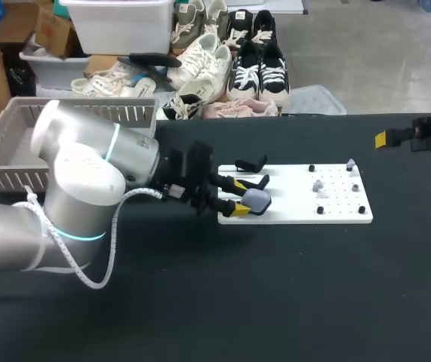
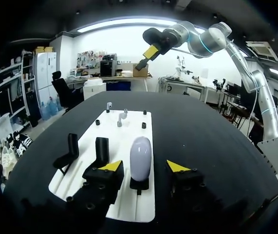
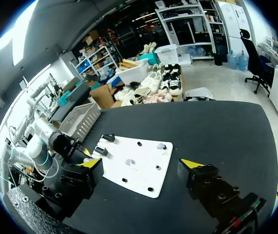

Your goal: Pick up each earbud case from the left stands, insert the matching earbuds, close the lid, and place the case in the box.

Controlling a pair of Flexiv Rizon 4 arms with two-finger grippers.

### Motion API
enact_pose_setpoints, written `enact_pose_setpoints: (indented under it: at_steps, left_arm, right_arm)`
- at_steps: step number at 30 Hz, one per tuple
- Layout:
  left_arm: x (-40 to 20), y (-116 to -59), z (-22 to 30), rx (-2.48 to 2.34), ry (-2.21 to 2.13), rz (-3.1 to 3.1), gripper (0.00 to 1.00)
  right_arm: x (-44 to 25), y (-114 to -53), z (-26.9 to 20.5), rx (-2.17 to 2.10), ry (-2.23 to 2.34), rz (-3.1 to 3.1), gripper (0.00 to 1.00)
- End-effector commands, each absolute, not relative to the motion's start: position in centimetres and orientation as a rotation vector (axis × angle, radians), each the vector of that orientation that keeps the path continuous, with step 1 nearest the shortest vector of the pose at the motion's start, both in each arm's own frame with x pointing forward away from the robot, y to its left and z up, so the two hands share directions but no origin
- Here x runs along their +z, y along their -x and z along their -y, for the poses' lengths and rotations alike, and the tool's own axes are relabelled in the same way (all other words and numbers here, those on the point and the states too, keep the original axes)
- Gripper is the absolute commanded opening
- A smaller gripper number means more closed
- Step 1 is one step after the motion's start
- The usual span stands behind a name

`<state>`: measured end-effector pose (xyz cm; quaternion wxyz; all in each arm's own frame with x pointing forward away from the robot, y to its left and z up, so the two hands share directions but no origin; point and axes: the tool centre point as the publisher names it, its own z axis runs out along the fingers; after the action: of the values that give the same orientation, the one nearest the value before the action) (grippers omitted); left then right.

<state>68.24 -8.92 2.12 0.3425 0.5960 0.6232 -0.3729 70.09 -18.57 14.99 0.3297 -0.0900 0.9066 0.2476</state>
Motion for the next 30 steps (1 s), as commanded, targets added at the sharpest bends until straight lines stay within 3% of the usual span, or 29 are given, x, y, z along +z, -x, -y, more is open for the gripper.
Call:
enact_pose_setpoints:
  at_steps: [1,30]
  left_arm:
    - [1.54,-68.66,9.35,-0.966,-1.545,-1.620,0.51]
    - [1.16,-68.78,9.73,-0.985,-1.545,-1.611,0.42]
  right_arm:
    - [14.94,-70.19,18.71,0.655,0.240,-2.371,1.00]
    - [14.94,-70.19,18.71,0.655,0.240,-2.371,1.00]
